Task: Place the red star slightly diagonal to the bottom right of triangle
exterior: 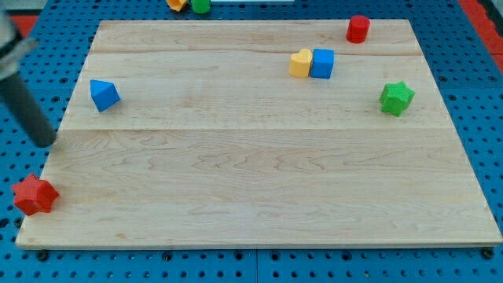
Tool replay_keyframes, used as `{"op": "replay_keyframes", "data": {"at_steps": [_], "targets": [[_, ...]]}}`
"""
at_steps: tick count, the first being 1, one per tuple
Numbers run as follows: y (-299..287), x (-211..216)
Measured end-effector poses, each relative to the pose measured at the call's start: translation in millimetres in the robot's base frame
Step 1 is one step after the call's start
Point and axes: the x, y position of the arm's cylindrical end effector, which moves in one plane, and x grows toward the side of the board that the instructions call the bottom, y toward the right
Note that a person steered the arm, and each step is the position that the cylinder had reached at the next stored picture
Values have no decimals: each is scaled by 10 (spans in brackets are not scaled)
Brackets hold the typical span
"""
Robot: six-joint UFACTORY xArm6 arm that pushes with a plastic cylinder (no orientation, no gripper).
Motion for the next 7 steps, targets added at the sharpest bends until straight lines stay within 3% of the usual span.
{"op": "replay_keyframes", "data": {"at_steps": [1,3,4,5,6,7], "targets": [[-8,86],[3,862],[-7,898],[59,1315],[98,1479],[11,1335]]}}
